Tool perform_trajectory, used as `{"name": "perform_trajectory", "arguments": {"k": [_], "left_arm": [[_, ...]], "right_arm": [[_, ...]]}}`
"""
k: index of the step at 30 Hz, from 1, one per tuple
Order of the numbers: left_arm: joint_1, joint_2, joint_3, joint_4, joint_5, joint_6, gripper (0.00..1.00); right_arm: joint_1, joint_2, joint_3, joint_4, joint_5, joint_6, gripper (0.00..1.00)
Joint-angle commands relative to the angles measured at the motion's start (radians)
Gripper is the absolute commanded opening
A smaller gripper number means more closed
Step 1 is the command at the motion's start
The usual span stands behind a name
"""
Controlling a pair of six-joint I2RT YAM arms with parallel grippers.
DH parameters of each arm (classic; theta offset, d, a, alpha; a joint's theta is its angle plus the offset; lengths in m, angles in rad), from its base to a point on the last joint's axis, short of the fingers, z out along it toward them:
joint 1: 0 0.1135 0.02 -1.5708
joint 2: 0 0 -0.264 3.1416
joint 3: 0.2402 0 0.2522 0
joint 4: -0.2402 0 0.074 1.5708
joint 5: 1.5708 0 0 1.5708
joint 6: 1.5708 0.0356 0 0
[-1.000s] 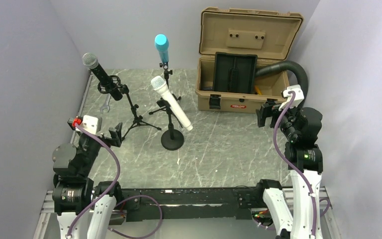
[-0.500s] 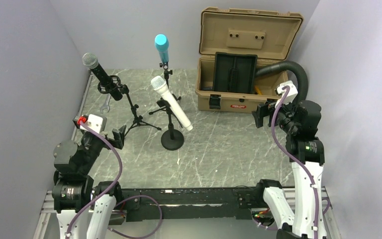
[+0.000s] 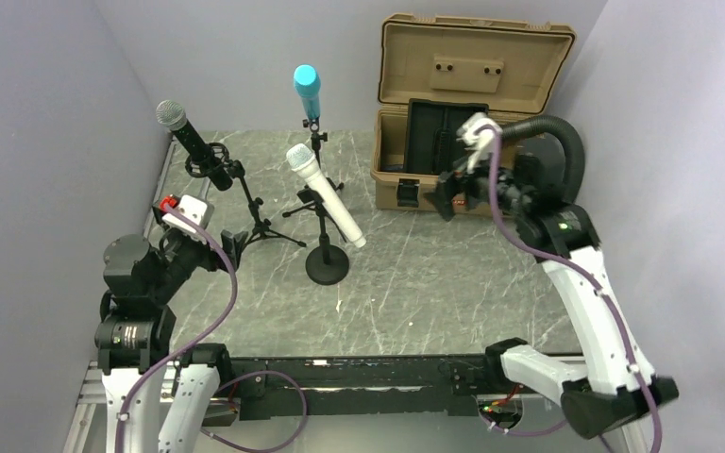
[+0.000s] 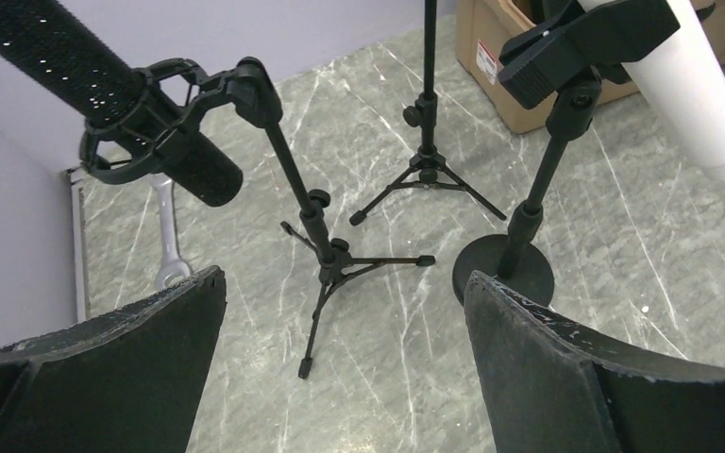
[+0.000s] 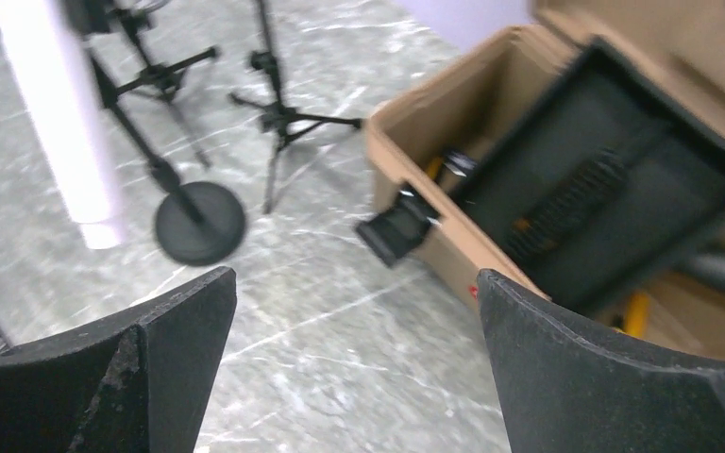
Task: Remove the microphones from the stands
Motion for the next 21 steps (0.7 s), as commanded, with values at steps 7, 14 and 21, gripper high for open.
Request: {"name": "perform_trajectory", "arguments": {"k": [7,14,21], "left_arm": [[0.004,0.065,-0.037,0.12,0.293,0.06,0.99],[0.005,0.134,-0.061,0.204,0.396,0.071,0.99],[0.004,0.168,-0.088,0.29,0.41,0.043,0.99]], "right_arm": [[0.372,0.144,0.037,0.198,0.016,-0.016,1.0],[0.499,0.197,0.017,0.25,-0.024,-0.001,1.0],[0.534,0.277,0.015,0.334,-0.024,0.082,0.92]]}}
